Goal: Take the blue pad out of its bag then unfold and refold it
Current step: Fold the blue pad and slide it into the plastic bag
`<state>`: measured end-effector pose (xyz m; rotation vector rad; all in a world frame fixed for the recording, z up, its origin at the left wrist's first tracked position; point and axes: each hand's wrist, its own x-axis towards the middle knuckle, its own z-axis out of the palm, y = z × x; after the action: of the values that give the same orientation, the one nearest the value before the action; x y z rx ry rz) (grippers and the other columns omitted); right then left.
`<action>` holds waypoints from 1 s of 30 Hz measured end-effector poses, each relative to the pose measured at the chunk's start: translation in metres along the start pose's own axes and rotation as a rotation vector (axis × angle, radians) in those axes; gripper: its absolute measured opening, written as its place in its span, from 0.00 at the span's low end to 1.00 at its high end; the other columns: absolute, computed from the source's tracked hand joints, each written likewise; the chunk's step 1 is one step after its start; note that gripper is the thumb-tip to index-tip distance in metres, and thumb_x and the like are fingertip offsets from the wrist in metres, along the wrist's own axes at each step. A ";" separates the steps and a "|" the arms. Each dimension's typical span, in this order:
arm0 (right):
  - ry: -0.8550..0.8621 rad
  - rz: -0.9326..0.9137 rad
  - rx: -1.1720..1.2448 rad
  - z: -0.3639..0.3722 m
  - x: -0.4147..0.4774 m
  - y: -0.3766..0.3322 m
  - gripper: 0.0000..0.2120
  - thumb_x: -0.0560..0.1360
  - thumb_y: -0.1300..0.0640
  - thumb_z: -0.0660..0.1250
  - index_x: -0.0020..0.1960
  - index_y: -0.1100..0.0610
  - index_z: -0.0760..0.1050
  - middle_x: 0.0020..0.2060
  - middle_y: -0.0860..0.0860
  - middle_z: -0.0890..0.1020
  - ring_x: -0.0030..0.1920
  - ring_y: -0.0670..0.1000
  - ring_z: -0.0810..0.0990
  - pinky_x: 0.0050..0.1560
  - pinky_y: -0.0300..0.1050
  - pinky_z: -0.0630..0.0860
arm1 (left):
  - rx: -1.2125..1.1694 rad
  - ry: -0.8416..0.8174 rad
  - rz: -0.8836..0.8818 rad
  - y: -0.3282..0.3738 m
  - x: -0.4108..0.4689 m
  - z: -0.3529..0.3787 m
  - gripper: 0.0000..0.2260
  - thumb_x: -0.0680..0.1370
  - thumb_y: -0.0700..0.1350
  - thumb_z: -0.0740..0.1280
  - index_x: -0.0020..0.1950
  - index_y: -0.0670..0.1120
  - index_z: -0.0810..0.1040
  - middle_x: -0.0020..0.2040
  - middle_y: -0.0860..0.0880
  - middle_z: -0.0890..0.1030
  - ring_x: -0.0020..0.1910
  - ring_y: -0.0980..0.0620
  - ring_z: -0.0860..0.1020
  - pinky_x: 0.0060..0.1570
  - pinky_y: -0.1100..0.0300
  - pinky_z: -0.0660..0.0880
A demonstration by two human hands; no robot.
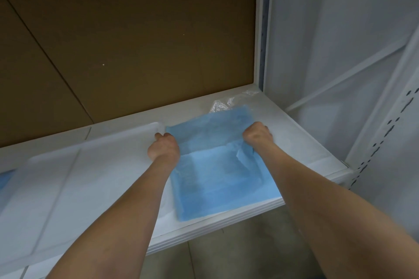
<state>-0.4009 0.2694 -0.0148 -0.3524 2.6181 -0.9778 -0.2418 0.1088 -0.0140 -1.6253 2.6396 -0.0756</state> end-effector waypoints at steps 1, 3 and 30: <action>0.000 -0.001 0.014 -0.001 0.000 -0.001 0.16 0.75 0.58 0.59 0.62 0.60 0.73 0.62 0.59 0.74 0.60 0.61 0.74 0.62 0.49 0.72 | -0.005 -0.002 0.003 0.001 0.000 0.000 0.19 0.78 0.38 0.59 0.70 0.41 0.65 0.68 0.43 0.66 0.60 0.44 0.76 0.45 0.56 0.72; -0.006 0.012 0.049 -0.003 0.000 -0.005 0.15 0.75 0.59 0.59 0.60 0.60 0.74 0.60 0.59 0.76 0.59 0.61 0.76 0.60 0.49 0.74 | -0.030 -0.009 0.005 0.002 0.000 0.001 0.19 0.79 0.38 0.59 0.70 0.42 0.63 0.68 0.43 0.65 0.60 0.43 0.76 0.46 0.56 0.72; 0.018 -0.190 -0.716 -0.038 -0.084 0.031 0.18 0.77 0.61 0.59 0.66 0.57 0.69 0.63 0.55 0.69 0.65 0.57 0.66 0.59 0.48 0.67 | 0.052 -0.324 0.490 -0.006 -0.082 0.001 0.26 0.82 0.52 0.52 0.78 0.53 0.47 0.79 0.47 0.44 0.78 0.48 0.47 0.75 0.51 0.54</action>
<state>-0.3415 0.3427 0.0092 -0.7647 2.9072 -0.0435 -0.2000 0.1791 -0.0139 -0.8484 2.6554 0.1229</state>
